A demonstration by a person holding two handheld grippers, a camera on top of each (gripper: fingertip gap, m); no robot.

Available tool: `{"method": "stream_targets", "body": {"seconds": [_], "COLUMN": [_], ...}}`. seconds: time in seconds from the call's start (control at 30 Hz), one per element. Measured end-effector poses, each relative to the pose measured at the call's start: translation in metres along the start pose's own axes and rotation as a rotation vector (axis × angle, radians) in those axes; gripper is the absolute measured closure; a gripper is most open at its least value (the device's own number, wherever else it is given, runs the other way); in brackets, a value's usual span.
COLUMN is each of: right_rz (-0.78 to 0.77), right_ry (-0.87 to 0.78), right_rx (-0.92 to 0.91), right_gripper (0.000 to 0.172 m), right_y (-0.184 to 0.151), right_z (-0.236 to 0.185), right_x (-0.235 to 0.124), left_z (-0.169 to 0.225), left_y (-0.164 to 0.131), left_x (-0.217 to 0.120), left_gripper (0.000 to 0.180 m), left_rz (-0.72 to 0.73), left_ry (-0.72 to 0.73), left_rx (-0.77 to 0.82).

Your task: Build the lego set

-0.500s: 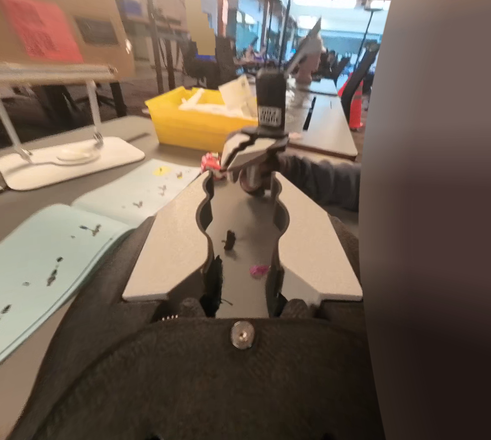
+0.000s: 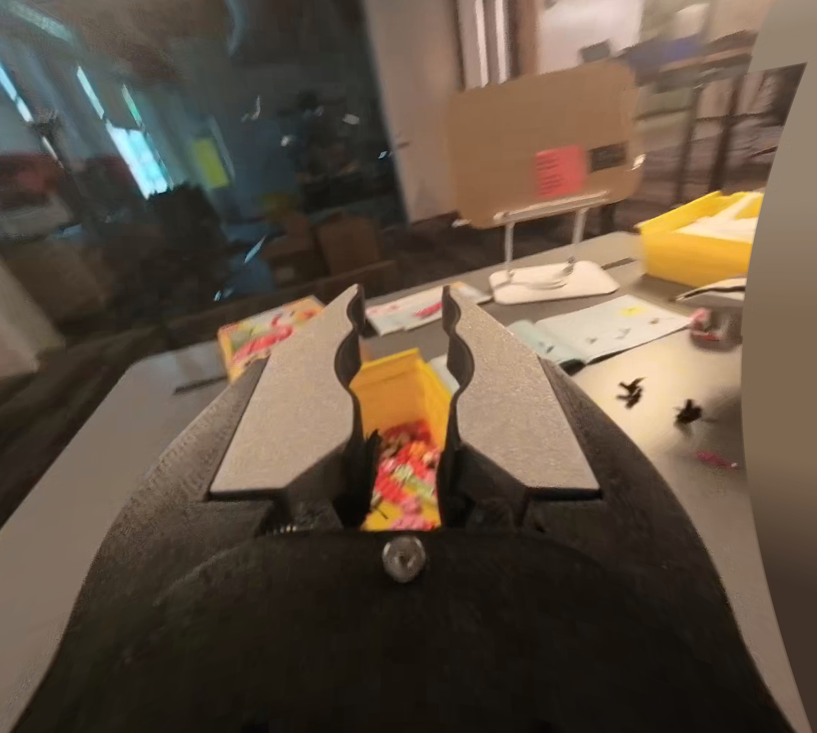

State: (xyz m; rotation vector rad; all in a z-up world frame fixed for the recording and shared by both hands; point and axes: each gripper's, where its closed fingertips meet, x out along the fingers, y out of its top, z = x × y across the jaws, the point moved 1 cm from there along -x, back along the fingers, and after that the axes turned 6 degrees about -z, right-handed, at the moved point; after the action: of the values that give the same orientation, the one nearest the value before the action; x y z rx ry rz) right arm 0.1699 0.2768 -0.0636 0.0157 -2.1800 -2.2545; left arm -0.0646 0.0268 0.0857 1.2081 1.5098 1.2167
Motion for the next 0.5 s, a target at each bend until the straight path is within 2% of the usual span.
{"method": "stream_targets", "body": {"seconds": [0.17, 0.33, 0.5], "right_rz": [0.038, 0.01, 0.005], "right_ry": [-0.122, -0.245, -0.332], "right_rx": [-0.024, -0.086, -0.103], "right_gripper": [0.172, 0.171, 0.171], "right_y": [0.004, -0.002, -0.004], "right_z": [0.019, 0.034, 0.046], "right_x": [-0.008, -0.013, -0.019], "left_z": [-0.058, -0.07, -0.059], "left_y": [-0.064, -0.131, -0.169], "left_x": [0.016, 0.048, 0.072], "left_gripper": [0.151, 0.152, 0.155], "left_rz": [-0.299, -0.662, -0.891], "left_ry": [0.022, -0.128, -0.315], "left_rx": [-0.081, -0.157, -0.104]}}
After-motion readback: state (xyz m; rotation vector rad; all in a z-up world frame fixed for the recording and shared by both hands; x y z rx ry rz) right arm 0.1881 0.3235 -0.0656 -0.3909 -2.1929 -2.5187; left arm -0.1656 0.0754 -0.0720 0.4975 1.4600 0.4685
